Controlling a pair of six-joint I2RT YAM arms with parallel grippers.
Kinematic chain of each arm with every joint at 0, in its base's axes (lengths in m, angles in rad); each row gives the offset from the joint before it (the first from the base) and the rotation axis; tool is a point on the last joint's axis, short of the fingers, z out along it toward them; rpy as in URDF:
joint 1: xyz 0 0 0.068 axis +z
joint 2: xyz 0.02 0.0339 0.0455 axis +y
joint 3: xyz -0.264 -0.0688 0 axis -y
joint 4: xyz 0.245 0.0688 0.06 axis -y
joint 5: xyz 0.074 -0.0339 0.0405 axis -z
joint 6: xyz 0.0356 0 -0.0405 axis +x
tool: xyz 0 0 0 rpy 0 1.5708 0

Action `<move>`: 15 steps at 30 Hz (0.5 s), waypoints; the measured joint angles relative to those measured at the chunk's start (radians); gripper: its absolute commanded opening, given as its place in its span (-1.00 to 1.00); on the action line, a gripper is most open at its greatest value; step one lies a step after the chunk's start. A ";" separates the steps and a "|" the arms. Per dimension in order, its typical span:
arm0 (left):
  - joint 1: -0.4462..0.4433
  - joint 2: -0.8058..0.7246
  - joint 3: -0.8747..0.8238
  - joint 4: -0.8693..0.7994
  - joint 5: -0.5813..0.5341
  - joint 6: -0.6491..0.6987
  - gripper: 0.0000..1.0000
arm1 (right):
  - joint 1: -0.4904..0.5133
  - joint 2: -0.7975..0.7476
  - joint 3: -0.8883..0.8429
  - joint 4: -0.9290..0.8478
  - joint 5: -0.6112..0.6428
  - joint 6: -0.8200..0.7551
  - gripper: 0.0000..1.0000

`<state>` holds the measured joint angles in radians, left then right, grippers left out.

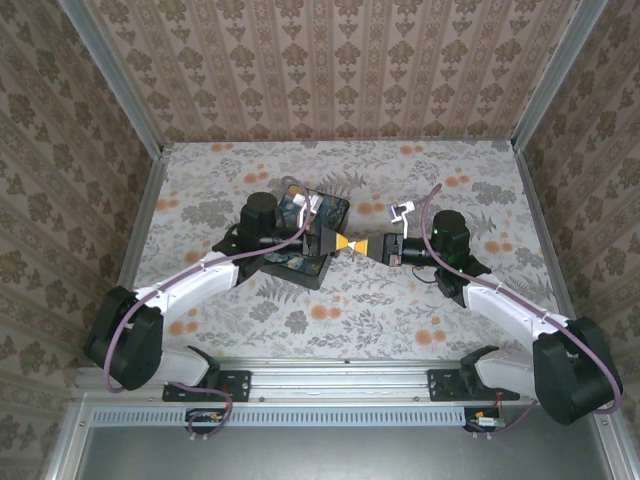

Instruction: Unlock a padlock with a key

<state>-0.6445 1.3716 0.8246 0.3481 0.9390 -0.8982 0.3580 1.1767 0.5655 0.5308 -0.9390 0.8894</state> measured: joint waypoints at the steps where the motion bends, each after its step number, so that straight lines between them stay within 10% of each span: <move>1: 0.003 0.000 0.000 0.000 0.000 0.000 -1.00 | 0.000 -0.002 0.000 -0.005 0.002 0.000 -1.00; 6: 0.005 0.000 0.000 0.001 0.007 0.000 -1.00 | 0.001 -0.016 0.000 -0.023 0.015 -0.003 -1.00; 11: 0.011 0.000 -0.008 -0.005 -0.002 -0.008 -0.17 | 0.003 -0.032 0.000 -0.050 0.032 -0.006 -1.00; 15: 0.035 -0.002 -0.015 -0.063 -0.039 0.016 0.09 | -0.002 -0.045 0.000 -0.127 0.064 -0.043 -1.00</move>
<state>-0.6094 1.3693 0.8093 0.2852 0.9001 -0.8825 0.3565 1.1313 0.5659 0.4038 -0.8753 0.8467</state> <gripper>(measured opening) 0.522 0.038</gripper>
